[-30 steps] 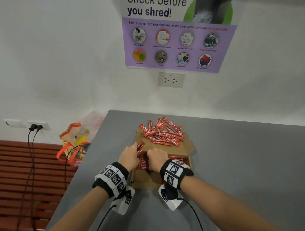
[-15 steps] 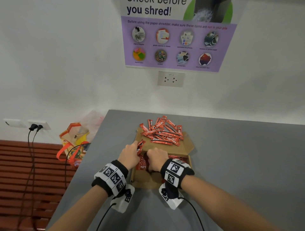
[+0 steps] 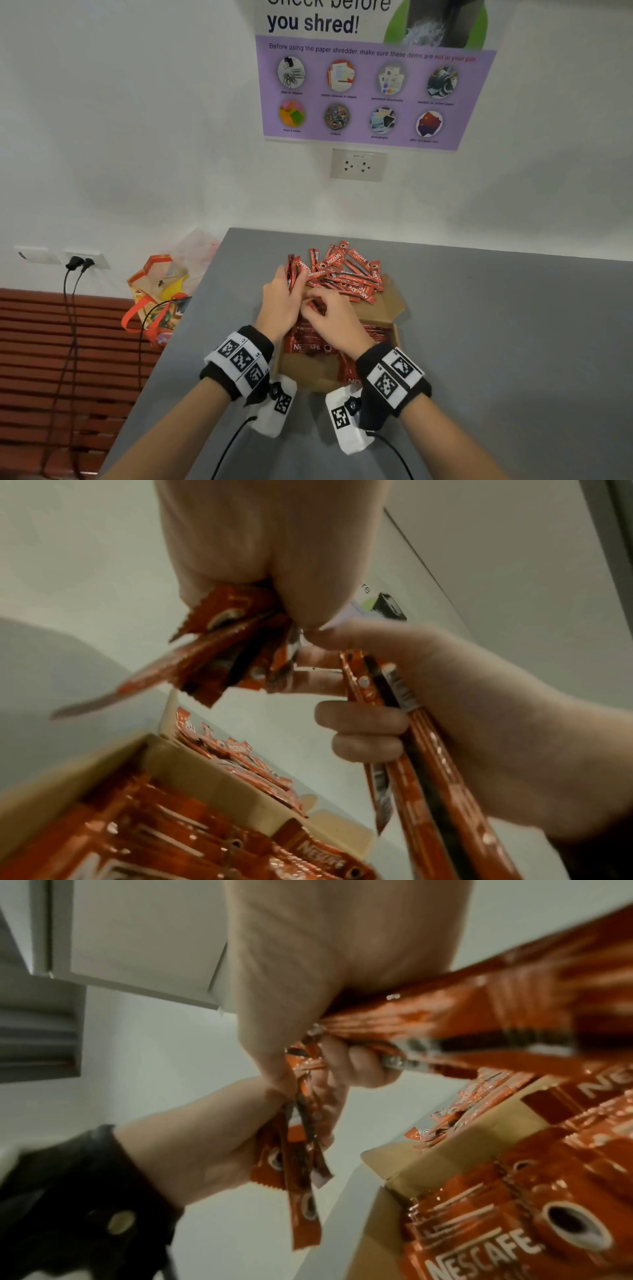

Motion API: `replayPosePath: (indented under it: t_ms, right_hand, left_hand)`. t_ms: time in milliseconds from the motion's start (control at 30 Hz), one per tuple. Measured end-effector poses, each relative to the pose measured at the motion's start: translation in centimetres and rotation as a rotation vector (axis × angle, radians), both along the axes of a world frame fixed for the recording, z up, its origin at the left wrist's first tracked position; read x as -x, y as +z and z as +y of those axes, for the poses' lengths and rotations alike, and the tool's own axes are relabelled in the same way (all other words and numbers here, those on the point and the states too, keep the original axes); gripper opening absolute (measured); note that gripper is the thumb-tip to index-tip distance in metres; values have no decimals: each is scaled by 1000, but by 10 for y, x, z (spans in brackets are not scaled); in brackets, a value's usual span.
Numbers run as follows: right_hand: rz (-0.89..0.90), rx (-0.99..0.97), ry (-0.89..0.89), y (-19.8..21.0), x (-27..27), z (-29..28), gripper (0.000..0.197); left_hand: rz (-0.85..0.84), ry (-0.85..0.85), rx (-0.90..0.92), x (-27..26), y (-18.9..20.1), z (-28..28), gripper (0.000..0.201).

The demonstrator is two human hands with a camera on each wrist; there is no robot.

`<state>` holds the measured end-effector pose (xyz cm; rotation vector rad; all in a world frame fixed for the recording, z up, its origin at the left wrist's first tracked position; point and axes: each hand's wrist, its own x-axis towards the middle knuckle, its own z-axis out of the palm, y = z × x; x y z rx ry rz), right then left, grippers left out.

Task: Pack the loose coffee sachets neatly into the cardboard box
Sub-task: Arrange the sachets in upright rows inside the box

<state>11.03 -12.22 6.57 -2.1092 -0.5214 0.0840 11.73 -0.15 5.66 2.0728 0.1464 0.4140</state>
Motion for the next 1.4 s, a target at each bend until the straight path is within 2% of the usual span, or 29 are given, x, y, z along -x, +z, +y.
replayPosePath:
  t_ms: [100, 333, 400, 567, 700, 800, 933, 1033, 1100, 1267, 1400]
  right_hand:
    - [18, -93, -55, 0, 4, -5, 17]
    - [-28, -96, -186, 0, 0, -25, 5]
    - [-74, -79, -191, -1, 3, -27, 11]
    - [-186, 131, -205, 0, 10, -23, 31]
    - [-275, 262, -296, 3, 8, -22, 17]
    - [-339, 377, -305, 3, 6, -22, 16]
    - [-313, 263, -183, -3, 0, -27, 23]
    - [-141, 102, -50, -3, -6, -40, 29]
    - [-40, 114, 5, -2, -9, -49, 34]
    - [56, 108, -44, -1, -10, -59, 8]
    - [26, 84, -64, -2, -9, -54, 10]
  left_hand:
    - [10, -14, 135, 0, 3, -6, 28]
    - [65, -90, 367, 10, 5, 0, 24]
    - [98, -120, 405, 13, 5, 3, 24]
    - [111, -211, 550, 18, 12, -5, 31]
    - [166, -171, 532, 18, 15, -5, 37]
    - [270, -291, 564, 21, 17, -1, 28]
    - [282, -325, 472, 18, 16, 2, 15]
    - [241, -311, 297, 17, 16, 9, 12]
    - [244, -350, 200, 16, 16, 16, 12]
    - [286, -410, 54, 14, 14, 23, 13]
    - [395, -479, -56, 16, 8, 22, 16]
